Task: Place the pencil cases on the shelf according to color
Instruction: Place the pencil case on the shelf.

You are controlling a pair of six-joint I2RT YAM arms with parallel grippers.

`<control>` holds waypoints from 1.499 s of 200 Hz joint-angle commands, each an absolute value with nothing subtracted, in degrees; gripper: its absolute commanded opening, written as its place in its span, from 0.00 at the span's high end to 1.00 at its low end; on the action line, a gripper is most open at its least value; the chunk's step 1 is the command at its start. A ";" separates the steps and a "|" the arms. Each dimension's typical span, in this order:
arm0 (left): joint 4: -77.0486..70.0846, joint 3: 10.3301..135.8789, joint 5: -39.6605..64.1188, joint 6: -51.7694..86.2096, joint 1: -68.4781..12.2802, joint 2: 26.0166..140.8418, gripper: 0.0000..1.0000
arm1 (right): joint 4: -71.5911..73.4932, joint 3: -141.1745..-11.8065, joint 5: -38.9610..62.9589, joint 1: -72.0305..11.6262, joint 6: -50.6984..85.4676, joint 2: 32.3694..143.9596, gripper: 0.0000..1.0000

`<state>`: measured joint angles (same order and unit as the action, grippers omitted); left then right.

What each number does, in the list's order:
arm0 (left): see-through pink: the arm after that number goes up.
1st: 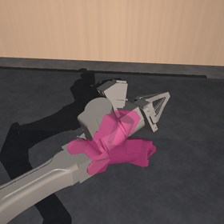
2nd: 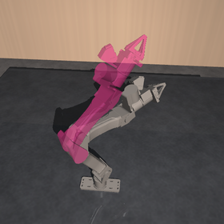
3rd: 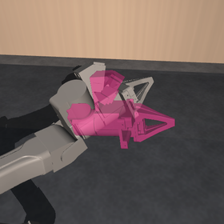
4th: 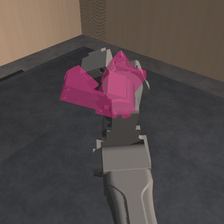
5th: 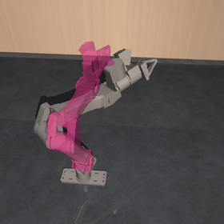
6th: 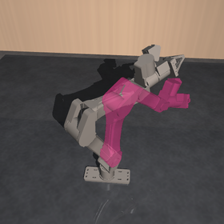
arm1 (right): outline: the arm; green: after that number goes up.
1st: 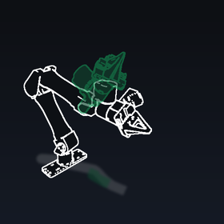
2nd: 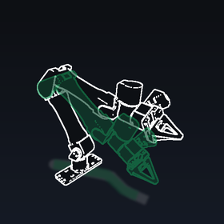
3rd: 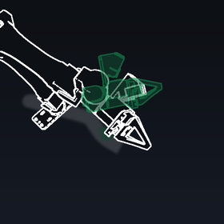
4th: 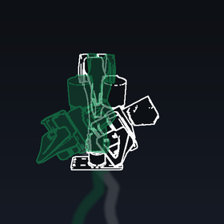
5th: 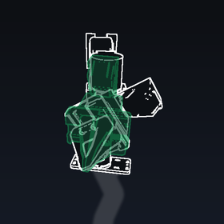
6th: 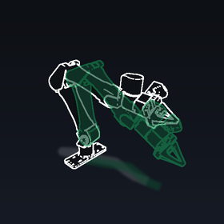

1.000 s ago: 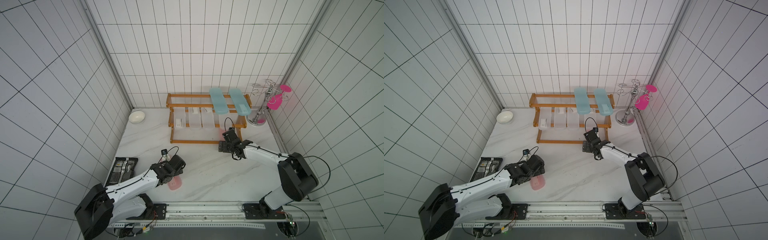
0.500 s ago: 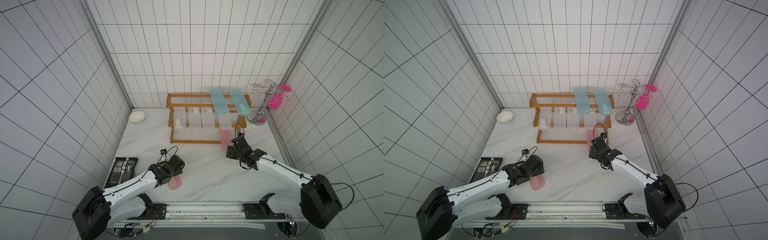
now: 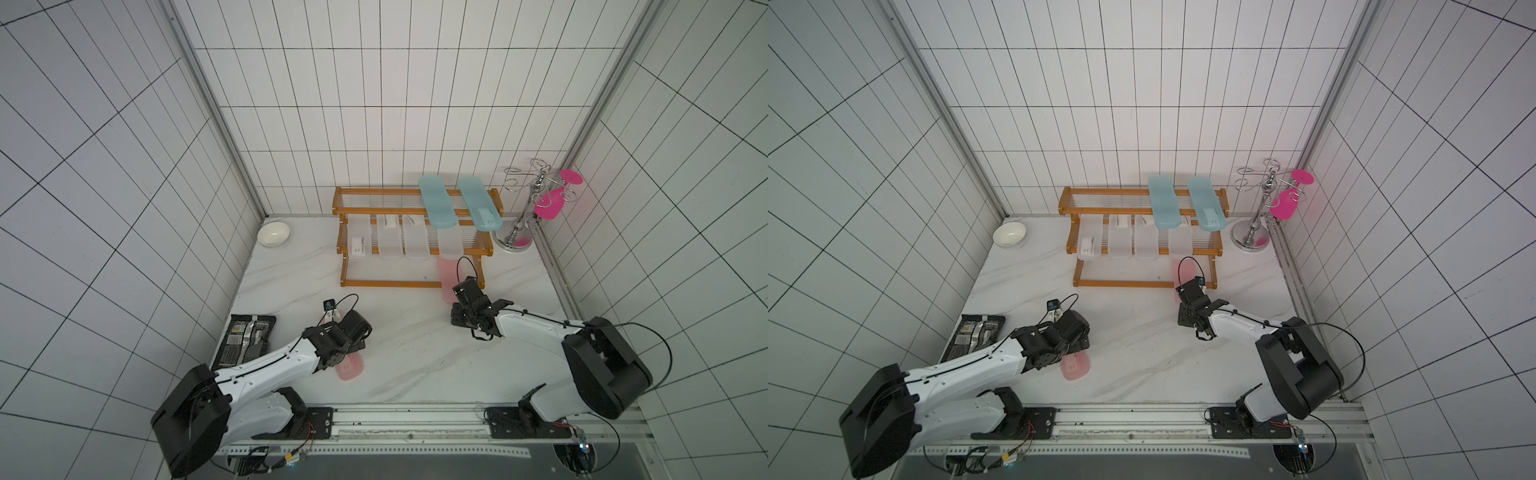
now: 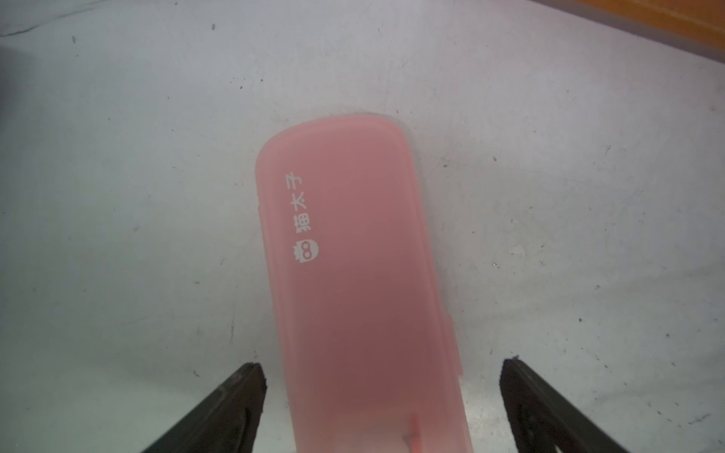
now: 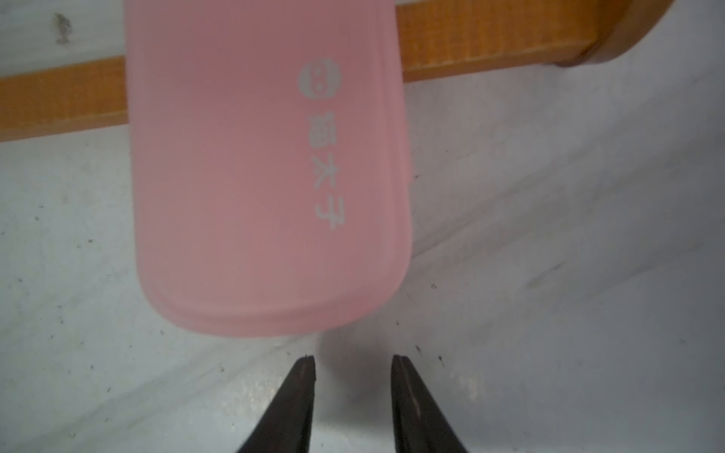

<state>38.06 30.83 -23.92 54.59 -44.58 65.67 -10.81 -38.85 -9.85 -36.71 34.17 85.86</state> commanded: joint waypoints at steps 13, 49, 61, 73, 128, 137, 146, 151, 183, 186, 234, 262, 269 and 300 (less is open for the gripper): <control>36.76 31.59 -23.91 53.79 -44.82 66.93 0.02 | -7.06 -42.74 -11.13 -35.54 33.34 88.02 0.64; 36.46 31.71 -23.82 53.62 -44.86 67.37 0.02 | -5.79 -45.79 -11.25 -34.73 32.54 91.05 0.64; 36.43 31.78 -23.85 53.69 -44.89 67.39 0.02 | -5.66 -46.63 -11.34 -34.63 32.28 91.94 0.65; 36.53 31.74 -23.82 53.75 -44.91 67.25 0.02 | -5.66 -47.31 -11.43 -34.63 32.15 92.57 0.65; 36.47 31.65 -23.82 53.61 -44.91 66.89 0.02 | -6.10 -48.28 -11.89 -34.55 31.41 93.38 0.63; 36.39 31.73 -23.82 53.53 -44.92 67.00 0.02 | -6.21 -47.85 -11.48 -34.54 31.68 92.81 0.61; 36.18 31.75 -23.73 53.39 -44.92 67.07 0.02 | -6.27 -47.20 -11.28 -34.54 31.90 91.85 0.57; 36.14 31.77 -23.60 53.35 -44.91 67.15 0.02 | -6.39 -46.76 -11.25 -34.59 32.20 91.17 0.54; 35.02 32.21 -22.86 53.26 -45.28 68.01 0.02 | -7.81 -43.52 -11.16 -34.71 33.29 85.64 0.33; 34.93 32.26 -22.85 53.34 -45.41 68.17 0.02 | -8.06 -43.24 -11.24 -34.72 33.26 85.04 0.32; 34.28 35.62 -23.73 55.88 -49.87 71.95 0.02 | -13.38 -38.18 -12.22 -34.89 33.90 74.83 0.22; 33.54 37.41 -23.64 58.36 -52.25 75.05 0.02 | -15.20 -35.16 -11.95 -34.86 34.08 70.39 0.21; 33.41 37.85 -23.72 58.97 -52.82 75.59 0.02 | -15.77 -34.72 -11.87 -34.83 34.34 69.46 0.21; 32.62 40.01 -24.08 60.10 -55.07 77.44 0.02 | -16.70 -32.02 -10.05 -34.89 35.78 64.57 0.19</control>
<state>34.28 37.63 -23.05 58.17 -53.74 76.31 -14.33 -34.85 -10.90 -35.20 34.13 68.23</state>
